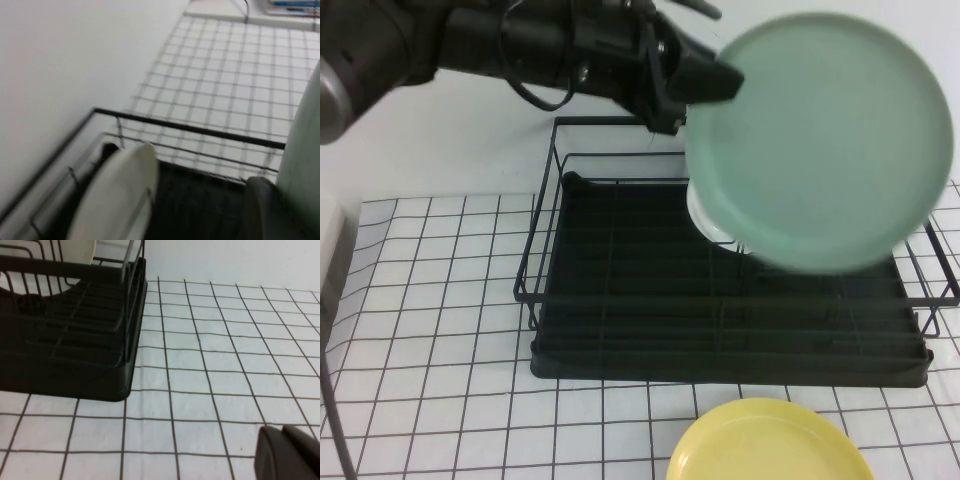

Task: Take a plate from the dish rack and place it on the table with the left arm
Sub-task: Place the plate from the table

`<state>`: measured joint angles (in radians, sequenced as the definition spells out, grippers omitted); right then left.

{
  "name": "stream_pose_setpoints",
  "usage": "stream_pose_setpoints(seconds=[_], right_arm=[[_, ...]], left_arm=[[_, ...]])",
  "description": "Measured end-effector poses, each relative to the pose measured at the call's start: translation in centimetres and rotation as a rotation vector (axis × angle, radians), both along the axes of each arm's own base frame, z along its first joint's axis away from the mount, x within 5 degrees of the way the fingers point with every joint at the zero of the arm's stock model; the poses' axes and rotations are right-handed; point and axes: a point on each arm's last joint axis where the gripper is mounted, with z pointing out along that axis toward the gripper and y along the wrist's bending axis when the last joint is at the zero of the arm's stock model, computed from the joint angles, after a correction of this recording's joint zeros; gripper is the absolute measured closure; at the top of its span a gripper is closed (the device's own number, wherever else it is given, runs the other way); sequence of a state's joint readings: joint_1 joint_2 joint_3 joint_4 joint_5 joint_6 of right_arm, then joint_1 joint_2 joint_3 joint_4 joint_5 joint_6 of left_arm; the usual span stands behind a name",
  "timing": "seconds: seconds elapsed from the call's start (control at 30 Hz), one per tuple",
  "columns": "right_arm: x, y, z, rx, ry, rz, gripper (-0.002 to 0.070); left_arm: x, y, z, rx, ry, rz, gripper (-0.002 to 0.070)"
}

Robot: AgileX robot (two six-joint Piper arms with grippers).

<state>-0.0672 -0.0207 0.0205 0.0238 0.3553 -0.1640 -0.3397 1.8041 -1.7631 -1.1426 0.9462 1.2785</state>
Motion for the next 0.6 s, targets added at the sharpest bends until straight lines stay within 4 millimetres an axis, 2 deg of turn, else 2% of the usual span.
stream_pose_setpoints(seconds=[0.13, 0.33, 0.47, 0.6], right_arm=[[0.0, 0.0, 0.0, 0.0, 0.0, 0.0, 0.0678], [0.0, 0.0, 0.0, 0.0, 0.0, 0.0, 0.0678], [0.0, 0.0, 0.0, 0.0, 0.0, 0.0, 0.0678], [0.0, 0.0, 0.0, 0.0, 0.0, 0.0, 0.0678]], left_arm=[[-2.3, -0.1, -0.6, 0.14, 0.208, -0.059, 0.0629], [-4.8, -2.1, -2.9, 0.427, 0.322, -0.076, 0.0629], [-6.9, -4.0, -4.4, 0.497, 0.378, -0.126, 0.063], [-8.1, -4.7, -7.2, 0.536, 0.476, -0.16, 0.063]])
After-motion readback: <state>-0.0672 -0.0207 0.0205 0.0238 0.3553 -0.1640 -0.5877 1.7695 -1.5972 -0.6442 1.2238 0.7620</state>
